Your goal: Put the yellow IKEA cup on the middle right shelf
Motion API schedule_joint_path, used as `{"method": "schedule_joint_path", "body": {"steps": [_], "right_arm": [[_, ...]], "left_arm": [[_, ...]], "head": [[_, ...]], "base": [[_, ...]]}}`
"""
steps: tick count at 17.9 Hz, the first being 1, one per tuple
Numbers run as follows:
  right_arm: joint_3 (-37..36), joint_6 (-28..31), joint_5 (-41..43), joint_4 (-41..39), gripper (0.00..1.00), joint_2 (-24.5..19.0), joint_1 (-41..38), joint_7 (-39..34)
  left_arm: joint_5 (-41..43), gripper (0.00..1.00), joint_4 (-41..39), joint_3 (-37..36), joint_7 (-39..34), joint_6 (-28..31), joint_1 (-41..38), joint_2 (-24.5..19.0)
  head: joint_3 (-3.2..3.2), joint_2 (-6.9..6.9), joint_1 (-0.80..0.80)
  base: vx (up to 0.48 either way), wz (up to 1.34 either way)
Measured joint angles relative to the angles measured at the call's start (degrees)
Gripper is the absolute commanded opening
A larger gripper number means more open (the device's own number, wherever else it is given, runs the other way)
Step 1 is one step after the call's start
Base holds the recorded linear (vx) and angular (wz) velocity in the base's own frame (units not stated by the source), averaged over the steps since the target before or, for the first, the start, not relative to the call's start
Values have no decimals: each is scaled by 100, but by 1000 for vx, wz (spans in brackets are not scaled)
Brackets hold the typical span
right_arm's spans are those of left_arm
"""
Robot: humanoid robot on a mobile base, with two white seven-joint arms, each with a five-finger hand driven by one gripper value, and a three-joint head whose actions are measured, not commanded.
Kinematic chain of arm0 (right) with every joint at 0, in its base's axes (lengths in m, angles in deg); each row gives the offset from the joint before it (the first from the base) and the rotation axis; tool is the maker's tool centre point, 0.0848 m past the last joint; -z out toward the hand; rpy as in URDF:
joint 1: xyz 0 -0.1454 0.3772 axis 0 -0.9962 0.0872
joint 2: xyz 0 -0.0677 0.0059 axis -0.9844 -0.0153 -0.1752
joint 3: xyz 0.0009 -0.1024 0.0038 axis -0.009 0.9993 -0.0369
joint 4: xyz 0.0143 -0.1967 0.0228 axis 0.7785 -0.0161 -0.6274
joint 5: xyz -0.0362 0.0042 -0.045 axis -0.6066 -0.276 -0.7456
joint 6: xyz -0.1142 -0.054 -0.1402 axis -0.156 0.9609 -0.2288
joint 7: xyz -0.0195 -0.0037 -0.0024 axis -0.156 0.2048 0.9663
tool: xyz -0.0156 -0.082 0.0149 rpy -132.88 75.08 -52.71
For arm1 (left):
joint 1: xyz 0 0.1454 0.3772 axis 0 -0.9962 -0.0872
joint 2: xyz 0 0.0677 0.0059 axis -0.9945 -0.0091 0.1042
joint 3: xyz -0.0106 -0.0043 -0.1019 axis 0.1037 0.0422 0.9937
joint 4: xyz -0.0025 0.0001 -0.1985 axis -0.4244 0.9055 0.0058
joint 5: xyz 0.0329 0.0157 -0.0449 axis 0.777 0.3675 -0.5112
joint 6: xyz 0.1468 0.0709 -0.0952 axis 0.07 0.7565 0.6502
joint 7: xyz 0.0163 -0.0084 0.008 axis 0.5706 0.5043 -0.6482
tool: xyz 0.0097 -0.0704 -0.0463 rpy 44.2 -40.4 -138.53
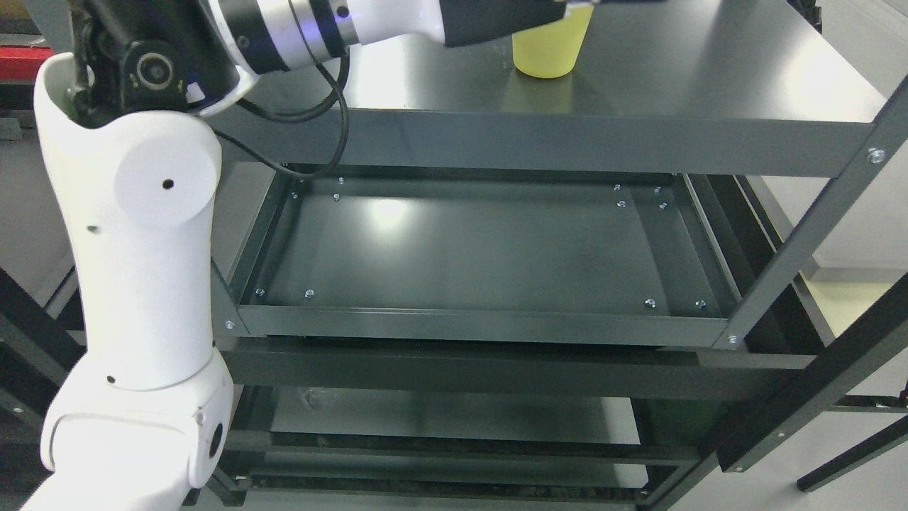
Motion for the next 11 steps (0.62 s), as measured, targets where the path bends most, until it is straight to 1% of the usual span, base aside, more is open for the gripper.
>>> {"method": "schedule_joint_path", "body": {"steps": [4, 11], "right_arm": [[0, -9, 0, 0, 100, 0, 0, 0], [0, -23, 0, 0, 99, 0, 0, 0]], "left_arm": [[-66, 95, -182, -268, 415, 88, -491, 0], [-88, 95, -374, -1148, 431, 122, -1793, 0]], "head": [[0, 0, 0], [0, 0, 0]], "base": [[0, 0], [0, 0]]}}
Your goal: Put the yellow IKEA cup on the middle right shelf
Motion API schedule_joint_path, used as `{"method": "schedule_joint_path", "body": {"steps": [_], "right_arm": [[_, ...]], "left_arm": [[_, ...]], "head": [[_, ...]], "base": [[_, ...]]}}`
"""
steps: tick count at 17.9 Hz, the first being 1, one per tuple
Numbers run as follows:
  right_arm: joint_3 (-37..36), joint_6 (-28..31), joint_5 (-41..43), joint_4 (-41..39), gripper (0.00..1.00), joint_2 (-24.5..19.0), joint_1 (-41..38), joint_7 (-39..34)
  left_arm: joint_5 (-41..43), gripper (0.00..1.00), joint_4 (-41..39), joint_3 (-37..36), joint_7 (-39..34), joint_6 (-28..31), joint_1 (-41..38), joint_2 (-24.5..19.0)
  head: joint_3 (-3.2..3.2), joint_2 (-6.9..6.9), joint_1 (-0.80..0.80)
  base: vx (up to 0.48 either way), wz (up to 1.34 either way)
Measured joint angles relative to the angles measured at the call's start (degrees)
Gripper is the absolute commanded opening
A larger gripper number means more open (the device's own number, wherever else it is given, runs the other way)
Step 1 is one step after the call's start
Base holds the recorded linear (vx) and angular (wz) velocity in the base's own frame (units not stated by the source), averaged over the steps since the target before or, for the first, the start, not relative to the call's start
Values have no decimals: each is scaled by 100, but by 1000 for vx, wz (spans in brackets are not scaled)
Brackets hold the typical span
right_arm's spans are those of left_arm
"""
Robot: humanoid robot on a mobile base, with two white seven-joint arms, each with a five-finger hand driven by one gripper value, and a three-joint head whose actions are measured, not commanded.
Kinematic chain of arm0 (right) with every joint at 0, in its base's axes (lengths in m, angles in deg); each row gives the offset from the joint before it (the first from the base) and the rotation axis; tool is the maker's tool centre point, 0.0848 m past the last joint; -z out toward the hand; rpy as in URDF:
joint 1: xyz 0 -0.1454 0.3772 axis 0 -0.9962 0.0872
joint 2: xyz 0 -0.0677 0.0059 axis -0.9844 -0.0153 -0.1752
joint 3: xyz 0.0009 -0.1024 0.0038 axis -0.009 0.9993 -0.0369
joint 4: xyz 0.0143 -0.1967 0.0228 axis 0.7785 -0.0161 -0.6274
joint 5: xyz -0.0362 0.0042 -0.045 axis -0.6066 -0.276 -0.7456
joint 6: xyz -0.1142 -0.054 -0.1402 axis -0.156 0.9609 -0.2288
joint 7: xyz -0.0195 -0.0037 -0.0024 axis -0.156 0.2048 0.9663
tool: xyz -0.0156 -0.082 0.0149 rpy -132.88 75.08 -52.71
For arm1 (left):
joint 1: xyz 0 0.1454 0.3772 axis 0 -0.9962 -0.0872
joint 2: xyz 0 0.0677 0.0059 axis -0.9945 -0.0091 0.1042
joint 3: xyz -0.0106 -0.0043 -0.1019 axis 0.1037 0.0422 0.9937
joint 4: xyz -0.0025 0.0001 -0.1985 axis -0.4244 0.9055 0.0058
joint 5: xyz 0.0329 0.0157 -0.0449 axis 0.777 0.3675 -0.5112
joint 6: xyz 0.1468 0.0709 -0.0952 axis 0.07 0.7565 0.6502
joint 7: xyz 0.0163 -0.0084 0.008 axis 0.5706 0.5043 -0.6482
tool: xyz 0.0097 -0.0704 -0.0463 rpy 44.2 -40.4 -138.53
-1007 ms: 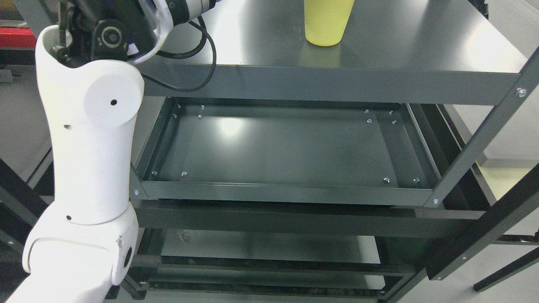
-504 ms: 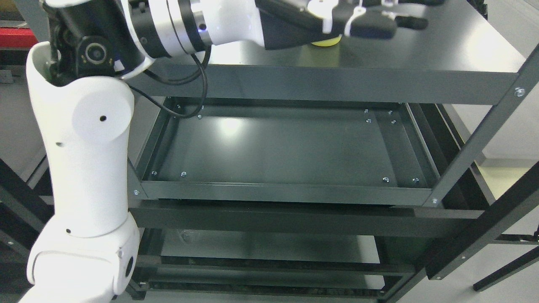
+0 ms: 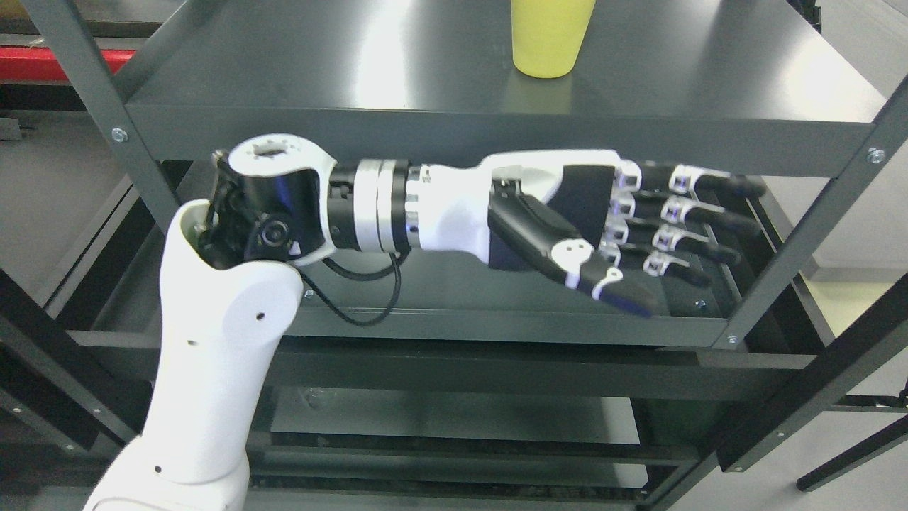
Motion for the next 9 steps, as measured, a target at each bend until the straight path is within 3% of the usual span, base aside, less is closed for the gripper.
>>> {"method": "schedule_joint_path", "body": {"steps": [4, 9], "right_arm": [[0, -1, 0, 0, 99, 0, 1, 0], [0, -3, 0, 0, 99, 0, 0, 0]], "left_arm": [[369, 98, 8, -502, -336, -701, -1052, -1], [1907, 98, 537, -832, -1610, -2959, -2146, 0]], "head": [[0, 0, 0], [0, 0, 0]], "base": [[0, 0], [1, -2]]}}
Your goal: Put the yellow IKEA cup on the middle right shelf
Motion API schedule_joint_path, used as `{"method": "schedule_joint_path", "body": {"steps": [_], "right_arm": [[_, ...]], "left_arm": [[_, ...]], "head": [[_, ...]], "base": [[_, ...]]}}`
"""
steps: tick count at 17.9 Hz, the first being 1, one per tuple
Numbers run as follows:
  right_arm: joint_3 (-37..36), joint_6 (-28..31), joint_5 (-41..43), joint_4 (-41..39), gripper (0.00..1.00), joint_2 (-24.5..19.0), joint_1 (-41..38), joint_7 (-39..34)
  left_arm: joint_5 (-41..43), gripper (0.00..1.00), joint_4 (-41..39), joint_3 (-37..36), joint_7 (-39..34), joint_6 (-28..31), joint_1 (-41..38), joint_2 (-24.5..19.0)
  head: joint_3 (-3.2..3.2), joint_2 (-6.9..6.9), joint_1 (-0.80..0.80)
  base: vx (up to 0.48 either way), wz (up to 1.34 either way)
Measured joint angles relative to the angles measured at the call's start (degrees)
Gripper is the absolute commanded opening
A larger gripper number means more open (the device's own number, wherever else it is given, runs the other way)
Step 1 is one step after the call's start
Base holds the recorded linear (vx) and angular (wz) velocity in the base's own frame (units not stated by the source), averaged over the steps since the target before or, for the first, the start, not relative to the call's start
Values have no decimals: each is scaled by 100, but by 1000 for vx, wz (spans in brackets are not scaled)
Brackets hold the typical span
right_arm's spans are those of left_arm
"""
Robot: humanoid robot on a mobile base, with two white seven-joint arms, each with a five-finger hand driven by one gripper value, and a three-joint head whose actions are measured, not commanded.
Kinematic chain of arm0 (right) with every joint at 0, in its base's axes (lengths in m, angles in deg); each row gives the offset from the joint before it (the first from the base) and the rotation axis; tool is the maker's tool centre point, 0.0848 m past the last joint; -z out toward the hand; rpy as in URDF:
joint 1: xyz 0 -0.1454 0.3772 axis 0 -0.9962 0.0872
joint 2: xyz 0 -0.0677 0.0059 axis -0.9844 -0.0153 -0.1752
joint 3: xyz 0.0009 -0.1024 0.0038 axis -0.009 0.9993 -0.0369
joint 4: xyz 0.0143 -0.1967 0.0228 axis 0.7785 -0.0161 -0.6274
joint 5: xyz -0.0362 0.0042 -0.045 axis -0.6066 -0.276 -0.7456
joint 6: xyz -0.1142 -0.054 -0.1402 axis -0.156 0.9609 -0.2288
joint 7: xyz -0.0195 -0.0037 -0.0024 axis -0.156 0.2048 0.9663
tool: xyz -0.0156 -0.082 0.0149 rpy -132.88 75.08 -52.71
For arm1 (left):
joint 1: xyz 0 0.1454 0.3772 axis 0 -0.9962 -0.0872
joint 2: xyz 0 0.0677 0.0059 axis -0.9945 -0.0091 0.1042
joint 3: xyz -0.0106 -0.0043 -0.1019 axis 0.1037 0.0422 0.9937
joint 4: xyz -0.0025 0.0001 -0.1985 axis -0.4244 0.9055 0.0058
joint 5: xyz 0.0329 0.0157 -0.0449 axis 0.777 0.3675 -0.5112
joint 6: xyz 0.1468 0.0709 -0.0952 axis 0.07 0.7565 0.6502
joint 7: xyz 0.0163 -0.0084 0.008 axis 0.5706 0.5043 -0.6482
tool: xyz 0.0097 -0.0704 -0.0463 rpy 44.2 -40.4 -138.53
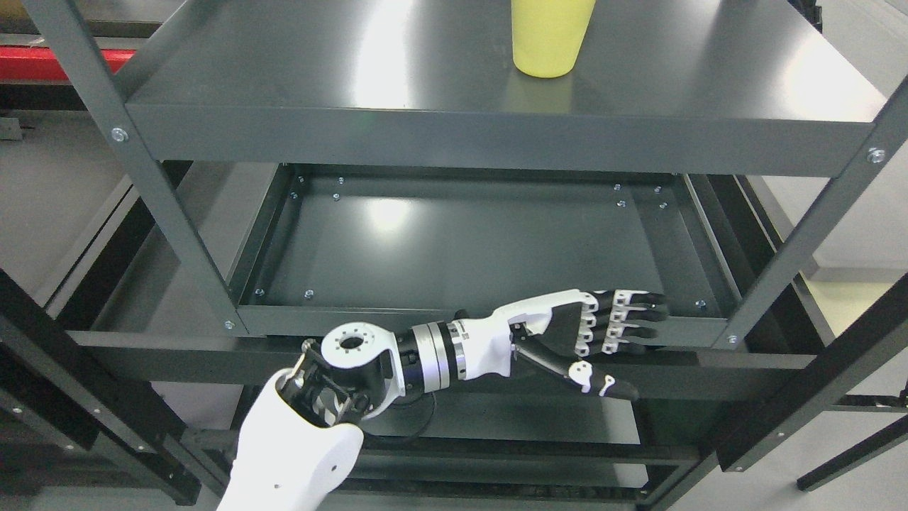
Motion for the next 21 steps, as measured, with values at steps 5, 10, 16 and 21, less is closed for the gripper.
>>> {"method": "schedule_joint_path", "body": {"steps": [5, 10, 16, 21], "right_arm": [[0, 0, 0, 0, 99, 0, 0, 0], [0, -1, 0, 0, 99, 0, 0, 0], [0, -1, 0, 0, 99, 0, 0, 0], [0, -1, 0, 0, 99, 0, 0, 0]], "left_arm": [[1089, 99, 447, 144, -1897, -2459, -740, 0], [1473, 99, 316, 342, -2229, -3340, -1438, 0], [1636, 99, -96, 826, -2219, -3174, -1844, 0], [1675, 99, -335, 1177, -2132, -3063, -1884, 1]], "head": [[0, 0, 0], [0, 0, 0], [0, 0, 0], [0, 0, 0]], "base": [[1, -2], [0, 0], [0, 0], [0, 0]]}}
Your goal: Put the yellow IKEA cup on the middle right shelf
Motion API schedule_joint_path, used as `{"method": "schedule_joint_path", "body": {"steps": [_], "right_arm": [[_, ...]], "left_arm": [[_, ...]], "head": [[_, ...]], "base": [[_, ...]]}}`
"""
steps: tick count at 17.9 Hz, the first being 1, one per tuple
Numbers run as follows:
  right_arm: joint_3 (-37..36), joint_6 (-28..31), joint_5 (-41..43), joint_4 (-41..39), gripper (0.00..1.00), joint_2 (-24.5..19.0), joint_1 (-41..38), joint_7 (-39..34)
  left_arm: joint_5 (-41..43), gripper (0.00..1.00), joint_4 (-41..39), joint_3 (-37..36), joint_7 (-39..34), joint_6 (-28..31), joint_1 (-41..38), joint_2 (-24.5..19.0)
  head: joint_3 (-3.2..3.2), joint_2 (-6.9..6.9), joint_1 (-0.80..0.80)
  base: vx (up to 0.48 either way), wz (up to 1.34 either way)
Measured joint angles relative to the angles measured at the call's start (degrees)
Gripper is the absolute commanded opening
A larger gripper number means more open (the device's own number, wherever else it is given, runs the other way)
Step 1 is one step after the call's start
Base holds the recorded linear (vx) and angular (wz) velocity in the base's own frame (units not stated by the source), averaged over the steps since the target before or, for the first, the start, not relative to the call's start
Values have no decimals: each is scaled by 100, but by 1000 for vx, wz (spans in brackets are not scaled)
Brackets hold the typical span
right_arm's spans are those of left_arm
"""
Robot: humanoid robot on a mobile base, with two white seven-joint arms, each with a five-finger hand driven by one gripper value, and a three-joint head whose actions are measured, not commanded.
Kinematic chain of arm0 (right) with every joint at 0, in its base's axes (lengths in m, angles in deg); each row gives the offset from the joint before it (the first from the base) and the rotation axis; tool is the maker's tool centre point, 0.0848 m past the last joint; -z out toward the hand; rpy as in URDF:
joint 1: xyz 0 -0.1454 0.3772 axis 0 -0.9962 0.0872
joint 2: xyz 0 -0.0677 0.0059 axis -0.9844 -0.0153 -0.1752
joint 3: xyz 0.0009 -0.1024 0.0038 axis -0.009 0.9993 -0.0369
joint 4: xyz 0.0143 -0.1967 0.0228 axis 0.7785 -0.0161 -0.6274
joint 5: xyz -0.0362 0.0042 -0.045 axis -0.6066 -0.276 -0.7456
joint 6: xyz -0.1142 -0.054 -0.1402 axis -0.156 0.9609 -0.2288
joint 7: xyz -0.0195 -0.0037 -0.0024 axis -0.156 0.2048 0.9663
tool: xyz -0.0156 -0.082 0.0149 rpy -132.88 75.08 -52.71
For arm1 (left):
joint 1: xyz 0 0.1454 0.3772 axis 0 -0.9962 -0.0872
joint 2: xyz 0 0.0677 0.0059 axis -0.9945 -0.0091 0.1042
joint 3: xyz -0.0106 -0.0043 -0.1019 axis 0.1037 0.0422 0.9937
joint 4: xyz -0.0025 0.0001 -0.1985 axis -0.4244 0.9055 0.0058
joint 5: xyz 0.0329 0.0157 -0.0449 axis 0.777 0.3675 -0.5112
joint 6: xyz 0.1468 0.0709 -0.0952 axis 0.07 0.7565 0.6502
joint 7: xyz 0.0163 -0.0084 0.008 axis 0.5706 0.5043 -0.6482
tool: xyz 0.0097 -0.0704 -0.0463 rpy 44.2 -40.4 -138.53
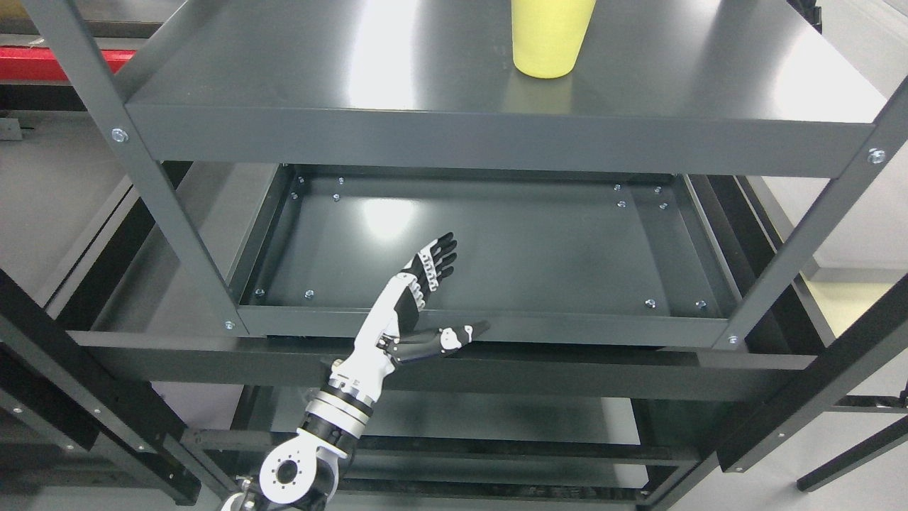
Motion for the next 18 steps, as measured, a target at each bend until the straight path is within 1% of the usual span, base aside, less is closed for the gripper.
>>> {"method": "schedule_joint_path", "body": {"steps": [9, 18], "right_arm": [[0, 0, 0, 0, 99, 0, 0, 0], [0, 0, 0, 0, 99, 0, 0, 0]], "left_arm": [[23, 99, -239, 386, 20, 83, -24, 0], [26, 99, -326, 563, 21, 84, -29, 0]], "head": [[0, 0, 0], [0, 0, 0]], "base": [[0, 0], [0, 0]]}}
